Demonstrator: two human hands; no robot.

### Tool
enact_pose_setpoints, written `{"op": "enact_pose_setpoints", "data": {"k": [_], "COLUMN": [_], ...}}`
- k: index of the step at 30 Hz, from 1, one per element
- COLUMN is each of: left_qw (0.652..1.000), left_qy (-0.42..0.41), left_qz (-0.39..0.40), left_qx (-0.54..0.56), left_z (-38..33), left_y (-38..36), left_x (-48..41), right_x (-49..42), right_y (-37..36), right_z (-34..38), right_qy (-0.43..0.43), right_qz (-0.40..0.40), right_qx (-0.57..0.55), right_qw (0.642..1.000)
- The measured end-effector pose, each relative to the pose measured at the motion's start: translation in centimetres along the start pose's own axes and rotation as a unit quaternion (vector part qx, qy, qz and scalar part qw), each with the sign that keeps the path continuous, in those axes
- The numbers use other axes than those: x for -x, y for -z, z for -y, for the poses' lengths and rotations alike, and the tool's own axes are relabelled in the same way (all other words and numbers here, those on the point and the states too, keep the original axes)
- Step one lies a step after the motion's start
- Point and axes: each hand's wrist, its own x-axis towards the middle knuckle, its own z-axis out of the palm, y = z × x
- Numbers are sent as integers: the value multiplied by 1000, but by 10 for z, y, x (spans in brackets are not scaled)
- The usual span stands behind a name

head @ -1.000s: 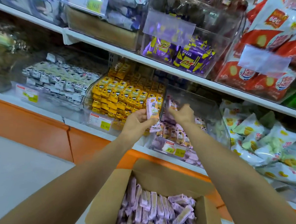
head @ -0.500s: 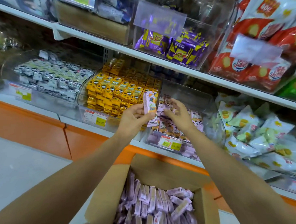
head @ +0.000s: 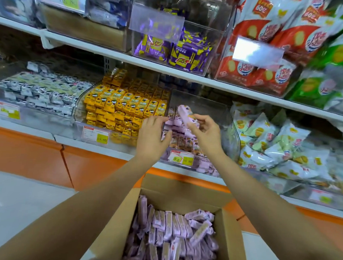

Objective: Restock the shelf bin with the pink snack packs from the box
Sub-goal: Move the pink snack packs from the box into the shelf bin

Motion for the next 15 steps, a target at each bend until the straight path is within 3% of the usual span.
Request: {"op": "enact_pose_setpoints", "data": {"k": [5, 15], "left_qw": [981, 963], "left_qy": [-94, -109], "left_qz": [58, 28], "left_qx": [-159, -245], "left_z": [33, 38], "left_y": [-23, -36], "left_x": [13, 18], "right_x": [-42, -96], "right_y": [-5, -49], "right_z": [-39, -84], "right_qy": [-88, -118], "right_qz": [-59, 16], "right_qx": [123, 213], "right_qw": [987, 970]}}
